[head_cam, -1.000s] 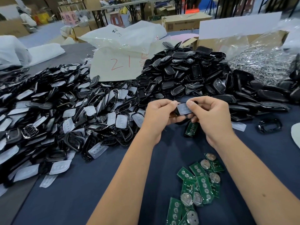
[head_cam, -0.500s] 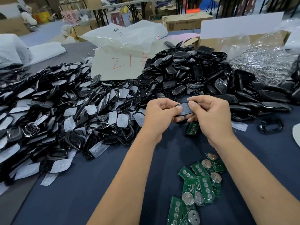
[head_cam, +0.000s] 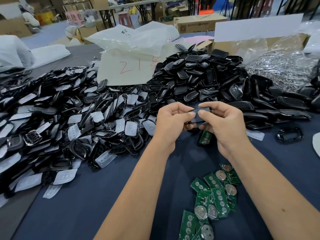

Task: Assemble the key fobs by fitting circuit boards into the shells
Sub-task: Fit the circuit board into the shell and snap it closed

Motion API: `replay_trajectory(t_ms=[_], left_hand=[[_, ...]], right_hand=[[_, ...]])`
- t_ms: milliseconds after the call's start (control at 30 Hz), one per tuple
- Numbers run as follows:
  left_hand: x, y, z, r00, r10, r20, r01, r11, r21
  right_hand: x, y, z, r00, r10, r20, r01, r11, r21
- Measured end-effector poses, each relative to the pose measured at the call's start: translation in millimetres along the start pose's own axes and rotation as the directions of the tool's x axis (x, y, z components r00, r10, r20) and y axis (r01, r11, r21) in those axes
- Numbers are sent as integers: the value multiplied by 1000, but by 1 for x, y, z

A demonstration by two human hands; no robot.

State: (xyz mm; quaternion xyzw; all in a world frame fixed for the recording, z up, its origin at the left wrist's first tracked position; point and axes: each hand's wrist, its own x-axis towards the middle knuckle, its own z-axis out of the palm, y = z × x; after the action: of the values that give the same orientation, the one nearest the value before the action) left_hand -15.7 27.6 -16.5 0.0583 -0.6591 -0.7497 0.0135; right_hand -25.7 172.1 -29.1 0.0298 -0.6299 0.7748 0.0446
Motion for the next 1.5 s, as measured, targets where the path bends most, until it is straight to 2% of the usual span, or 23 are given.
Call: replay_trajectory(t_ms=[267, 467, 800, 1000, 1100, 1200, 1267, 1333, 1400, 1500], left_hand=[[-2, -3, 7, 997, 36, -63, -34, 999, 40], [-1, -3, 8, 997, -27, -71, 24, 999, -43], [0, -2, 2, 999, -37, 9, 38, 996, -80], [3, -7, -2, 999, 48, 22, -51, 992, 119], [4, -5, -7, 998, 29, 64, -41, 979, 198], [3, 0, -10, 996, -10, 85, -6, 983, 184], [2, 3, -12, 996, -40, 83, 26, 988, 155], [2, 4, -14, 995, -74, 74, 64, 990, 123], [2, 5, -15, 992, -115, 52, 111, 991, 74], [4, 8, -19, 982, -187, -2, 187, 982, -9]], right_hand=[[0, -1, 3, 999, 10, -51, -6, 997, 78], [0, -2, 4, 999, 11, -50, -6, 995, 99], [1, -2, 2, 995, 27, -93, -19, 996, 84], [3, 1, 0, 994, 38, -98, -34, 998, 46], [4, 3, -1, 996, 42, -84, -41, 999, 15], [4, 4, -3, 998, 8, -65, -12, 998, -62], [4, 3, -8, 987, -162, 6, 154, 930, -333], [4, -1, -11, 920, -345, 185, 387, 729, -564], [4, -3, -12, 849, -404, 342, 527, 589, -613], [2, -4, -12, 802, -387, 455, 597, 500, -627]])
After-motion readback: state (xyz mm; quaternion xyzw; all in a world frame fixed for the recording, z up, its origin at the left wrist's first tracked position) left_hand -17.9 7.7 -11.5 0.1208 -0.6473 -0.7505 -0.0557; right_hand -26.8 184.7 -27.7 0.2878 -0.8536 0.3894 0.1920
